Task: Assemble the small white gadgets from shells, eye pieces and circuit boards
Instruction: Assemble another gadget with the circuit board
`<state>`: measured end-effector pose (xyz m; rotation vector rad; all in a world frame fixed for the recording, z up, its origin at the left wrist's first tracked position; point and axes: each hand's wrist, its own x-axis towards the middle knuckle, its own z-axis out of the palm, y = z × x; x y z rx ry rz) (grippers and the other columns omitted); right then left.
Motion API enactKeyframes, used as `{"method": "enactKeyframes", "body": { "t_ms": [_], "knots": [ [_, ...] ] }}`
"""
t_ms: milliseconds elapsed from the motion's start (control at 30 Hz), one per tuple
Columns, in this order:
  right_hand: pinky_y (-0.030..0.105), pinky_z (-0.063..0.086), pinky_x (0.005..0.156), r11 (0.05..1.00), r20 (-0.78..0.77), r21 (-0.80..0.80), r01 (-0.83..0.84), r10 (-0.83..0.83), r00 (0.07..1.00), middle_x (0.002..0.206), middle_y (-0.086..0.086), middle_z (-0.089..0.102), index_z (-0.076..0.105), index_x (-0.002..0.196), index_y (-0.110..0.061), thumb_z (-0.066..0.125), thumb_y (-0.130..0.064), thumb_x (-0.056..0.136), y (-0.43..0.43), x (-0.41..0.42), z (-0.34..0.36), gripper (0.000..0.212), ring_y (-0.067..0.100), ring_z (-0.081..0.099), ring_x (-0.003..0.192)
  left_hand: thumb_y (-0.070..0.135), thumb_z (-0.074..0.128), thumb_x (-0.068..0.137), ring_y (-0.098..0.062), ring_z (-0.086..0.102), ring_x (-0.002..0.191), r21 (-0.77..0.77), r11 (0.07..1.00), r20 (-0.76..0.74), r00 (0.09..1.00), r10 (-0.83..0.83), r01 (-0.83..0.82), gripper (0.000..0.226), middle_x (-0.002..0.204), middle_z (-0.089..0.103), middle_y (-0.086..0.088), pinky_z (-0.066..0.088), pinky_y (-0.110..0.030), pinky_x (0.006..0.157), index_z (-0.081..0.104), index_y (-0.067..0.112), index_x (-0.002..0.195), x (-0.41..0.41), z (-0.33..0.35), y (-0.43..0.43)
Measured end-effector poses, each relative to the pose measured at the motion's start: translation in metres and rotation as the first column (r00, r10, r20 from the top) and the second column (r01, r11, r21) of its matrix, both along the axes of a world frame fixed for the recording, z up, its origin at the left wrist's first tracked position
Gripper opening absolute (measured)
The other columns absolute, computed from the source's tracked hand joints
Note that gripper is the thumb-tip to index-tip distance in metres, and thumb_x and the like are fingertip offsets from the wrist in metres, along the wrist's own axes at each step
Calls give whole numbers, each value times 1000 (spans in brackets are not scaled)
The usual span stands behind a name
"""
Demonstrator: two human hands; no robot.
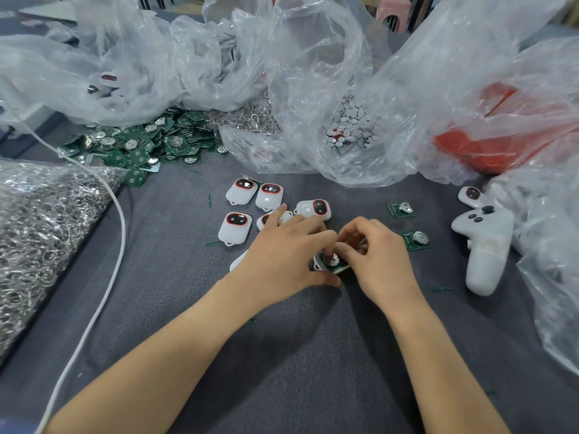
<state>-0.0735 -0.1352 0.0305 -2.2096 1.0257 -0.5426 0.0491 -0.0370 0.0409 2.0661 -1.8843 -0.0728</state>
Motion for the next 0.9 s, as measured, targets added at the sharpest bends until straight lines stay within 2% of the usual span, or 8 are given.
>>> {"method": "enactKeyframes", "body": {
  "t_ms": [100, 200, 333, 467, 600, 667, 767, 900],
  "knots": [
    [25, 46, 69, 1000, 10, 24, -7, 7, 1000, 83, 0, 59, 62, 76, -21, 73, -14, 79, -1, 0, 0, 13, 7, 54, 68, 42, 78, 70, -23, 64, 93, -99, 995, 133, 991, -13, 26, 31, 93, 68, 2, 36, -59, 103, 70, 16, 85, -7, 4, 7],
    [21, 42, 67, 999, 28, 36, -14, 13, 1000, 81, -1, 60, 62, 74, -22, 75, -15, 78, -2, -1, -2, 15, 6, 54, 67, 35, 78, 72, -21, 67, 91, -122, 992, 191, 982, -11, 34, 29, 97, 70, 2, 40, -55, 103, 73, 16, 92, -12, -6, 18],
    [22, 43, 67, 999, 35, 43, -13, 12, 999, 80, 0, 61, 61, 72, -24, 75, -15, 78, -2, -1, -3, 17, 8, 55, 65, 22, 68, 86, -27, 64, 90, -131, 991, -83, 997, 1, -12, 22, 103, 68, -7, 48, -39, 93, 71, 8, 102, -15, -15, 24],
    [29, 48, 70, 999, 38, 46, -21, 19, 999, 81, 1, 62, 61, 77, -21, 75, -16, 79, -2, -1, -2, 15, 14, 56, 68, 26, 60, 92, -20, 56, 93, -41, 977, -255, 948, 191, -208, 16, 97, 60, -1, 39, -27, 80, 63, 13, 101, -21, -7, 5],
    [20, 45, 65, 996, 56, 79, -37, 33, 998, 79, -2, 64, 65, 81, -20, 76, -19, 79, -2, -2, -2, 11, 8, 56, 67, 24, 66, 87, -19, 56, 102, 197, 937, -402, 847, 347, -290, 34, 108, 60, -2, 33, -20, 73, 58, 15, 119, -16, 0, -11],
    [10, 42, 58, 992, 65, 116, -50, 43, 997, 76, -4, 67, 68, 80, -20, 77, -21, 78, -3, -3, -1, 9, 5, 58, 66, 23, 65, 87, -21, 57, 105, 296, 913, -379, 842, 383, -282, 32, 110, 64, -6, 36, -21, 74, 59, 14, 117, -15, 4, -16],
    [10, 43, 58, 980, 85, 180, -81, 67, 994, 72, -6, 69, 71, 78, -23, 76, -15, 77, -5, -5, 2, 10, 8, 62, 66, 20, 63, 88, -21, 59, 101, 340, 902, -345, 857, 383, -267, 21, 107, 66, -8, 39, -23, 72, 63, 14, 108, -18, 10, -18],
    [22, 52, 69, 944, 204, 286, -166, 110, 973, 73, -3, 71, 71, 79, -21, 73, -4, 77, -5, -10, 7, 17, 13, 66, 72, 17, 62, 88, -18, 54, 87, 226, 937, -430, 836, 341, -266, 17, 96, 62, 0, 32, -20, 64, 55, 17, 103, -20, 5, -9]
  ]
}}
